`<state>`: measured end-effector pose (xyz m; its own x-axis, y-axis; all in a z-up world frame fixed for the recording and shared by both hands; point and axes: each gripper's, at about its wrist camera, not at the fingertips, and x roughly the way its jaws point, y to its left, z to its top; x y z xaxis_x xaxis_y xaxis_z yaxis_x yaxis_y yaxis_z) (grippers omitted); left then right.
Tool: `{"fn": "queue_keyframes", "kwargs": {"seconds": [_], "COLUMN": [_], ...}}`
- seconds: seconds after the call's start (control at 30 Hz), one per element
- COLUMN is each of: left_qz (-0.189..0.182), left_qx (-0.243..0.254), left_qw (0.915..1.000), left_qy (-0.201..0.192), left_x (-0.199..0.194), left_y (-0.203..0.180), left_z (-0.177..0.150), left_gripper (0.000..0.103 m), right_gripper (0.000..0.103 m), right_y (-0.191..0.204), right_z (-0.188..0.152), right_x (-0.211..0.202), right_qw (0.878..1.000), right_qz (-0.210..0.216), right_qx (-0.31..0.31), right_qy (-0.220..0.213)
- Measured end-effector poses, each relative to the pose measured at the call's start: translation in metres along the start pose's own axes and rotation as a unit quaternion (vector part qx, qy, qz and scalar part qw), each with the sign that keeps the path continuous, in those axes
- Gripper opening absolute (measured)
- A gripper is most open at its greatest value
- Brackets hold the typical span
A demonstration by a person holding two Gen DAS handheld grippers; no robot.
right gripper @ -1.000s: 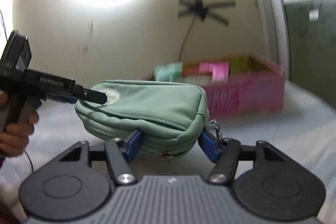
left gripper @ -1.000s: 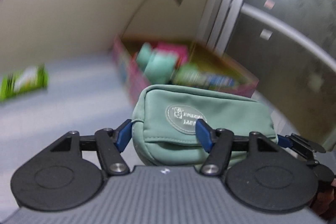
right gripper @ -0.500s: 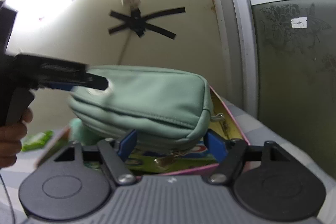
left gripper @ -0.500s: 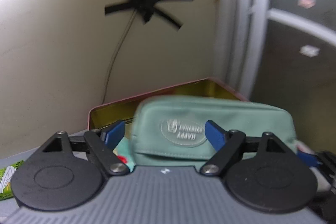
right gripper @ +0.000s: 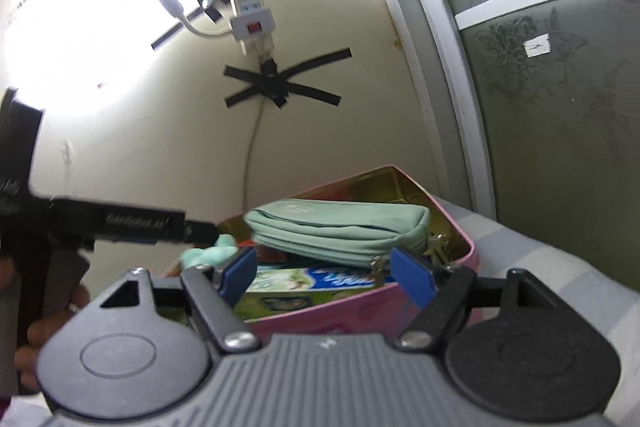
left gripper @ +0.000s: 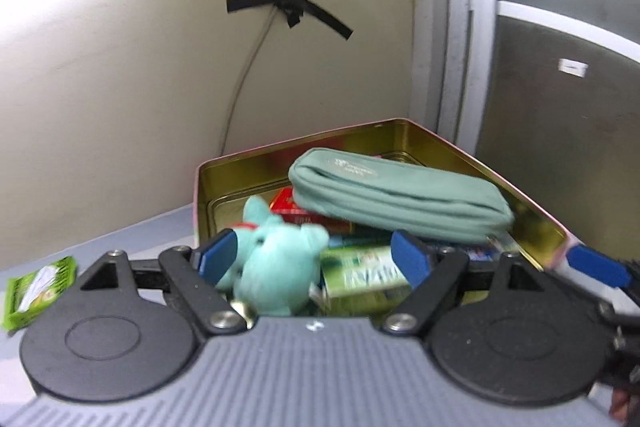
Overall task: Organize objects
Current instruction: 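Lower the pouch into the tin, open the right gripper, withdraw, then move the right gripper toward the green snack packet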
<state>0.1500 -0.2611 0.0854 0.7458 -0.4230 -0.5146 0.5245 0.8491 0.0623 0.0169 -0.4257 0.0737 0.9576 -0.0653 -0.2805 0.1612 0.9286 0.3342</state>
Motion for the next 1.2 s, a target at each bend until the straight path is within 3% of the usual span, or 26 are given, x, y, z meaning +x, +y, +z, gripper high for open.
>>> {"fn": "queue_keyframes", "kwargs": {"seconds": [0.27, 0.47, 0.67, 0.97, 1.2], "left_qz": [0.017, 0.042, 0.063, 0.079, 0.09], "left_qx": [0.017, 0.016, -0.008, -0.04, -0.065], "left_qw": [0.9997, 0.998, 0.9943, 0.9904, 0.9884], "left_qy": [-0.007, 0.044, 0.086, 0.106, 0.104], "left_x": [-0.049, -0.05, -0.045, -0.048, -0.052], "left_y": [-0.006, 0.008, 0.034, 0.072, 0.102], "left_z": [-0.052, -0.096, -0.128, -0.15, -0.155], "left_gripper": [0.091, 0.091, 0.091, 0.091, 0.091], "right_gripper": [0.076, 0.076, 0.076, 0.077, 0.077], "right_y": [0.013, 0.022, 0.036, 0.065, 0.106], "right_z": [-0.033, -0.061, -0.076, -0.088, -0.093], "right_x": [-0.039, -0.037, -0.034, -0.028, -0.018], "right_qw": [0.998, 0.992, 0.988, 0.982, 0.98], "right_qz": [0.023, 0.026, 0.026, 0.039, 0.052], "right_qx": [0.056, 0.076, 0.07, 0.058, 0.008], "right_qy": [0.021, 0.092, 0.133, 0.173, 0.193]}}
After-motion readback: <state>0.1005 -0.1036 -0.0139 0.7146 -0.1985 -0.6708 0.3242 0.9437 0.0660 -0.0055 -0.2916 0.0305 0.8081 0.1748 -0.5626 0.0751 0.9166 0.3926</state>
